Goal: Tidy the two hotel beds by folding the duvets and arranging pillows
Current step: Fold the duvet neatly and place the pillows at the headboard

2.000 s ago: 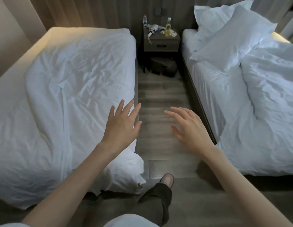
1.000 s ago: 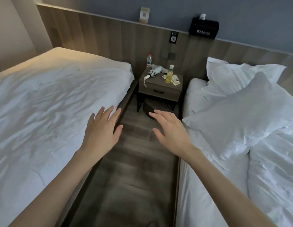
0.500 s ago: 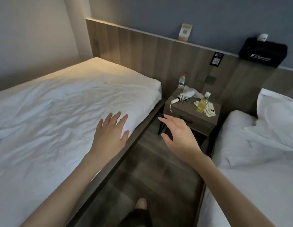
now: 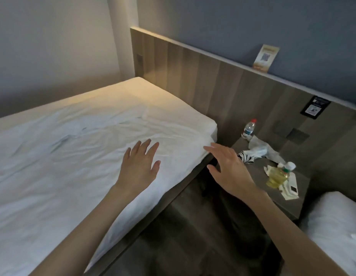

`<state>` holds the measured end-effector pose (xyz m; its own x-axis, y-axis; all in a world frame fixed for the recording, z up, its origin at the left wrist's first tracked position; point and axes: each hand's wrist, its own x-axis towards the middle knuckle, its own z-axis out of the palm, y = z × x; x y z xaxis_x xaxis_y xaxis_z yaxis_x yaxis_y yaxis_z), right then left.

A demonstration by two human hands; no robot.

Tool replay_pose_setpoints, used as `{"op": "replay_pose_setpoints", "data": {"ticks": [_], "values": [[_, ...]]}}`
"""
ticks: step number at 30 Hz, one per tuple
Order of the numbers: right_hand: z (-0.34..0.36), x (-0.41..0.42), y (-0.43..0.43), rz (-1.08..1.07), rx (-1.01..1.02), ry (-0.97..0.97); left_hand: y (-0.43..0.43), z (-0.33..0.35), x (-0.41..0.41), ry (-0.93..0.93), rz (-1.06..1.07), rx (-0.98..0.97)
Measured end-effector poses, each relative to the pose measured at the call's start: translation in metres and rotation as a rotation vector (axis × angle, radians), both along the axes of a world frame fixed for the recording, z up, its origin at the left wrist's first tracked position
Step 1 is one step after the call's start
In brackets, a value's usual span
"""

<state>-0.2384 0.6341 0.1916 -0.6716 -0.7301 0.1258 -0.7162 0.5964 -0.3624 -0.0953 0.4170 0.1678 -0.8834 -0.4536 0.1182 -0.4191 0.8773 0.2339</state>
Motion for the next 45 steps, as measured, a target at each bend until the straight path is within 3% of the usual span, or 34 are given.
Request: {"op": "replay_pose_setpoints", "data": {"ticks": [14,24,35,40,45], "values": [[-0.014,-0.238,-0.121,0.45,0.068,-0.026,-0.034,-0.019,-0.133,0.021,0.458,-0.052],[-0.04,-0.296,-0.263,0.696,0.18,-0.048,-0.119,-0.043,-0.174,-0.043,0.641,-0.043],[-0.05,-0.341,-0.418,0.7,0.182,0.094,-0.268,-0.058,-0.229,-0.046,0.654,-0.01],[-0.08,-0.36,-0.484,0.627,0.205,-0.128,-0.328,-0.068,-0.243,-0.048,0.658,-0.022],[-0.135,-0.386,-0.569,0.597,0.289,-0.207,-0.392,-0.096,-0.257,-0.073,0.693,-0.068]]}}
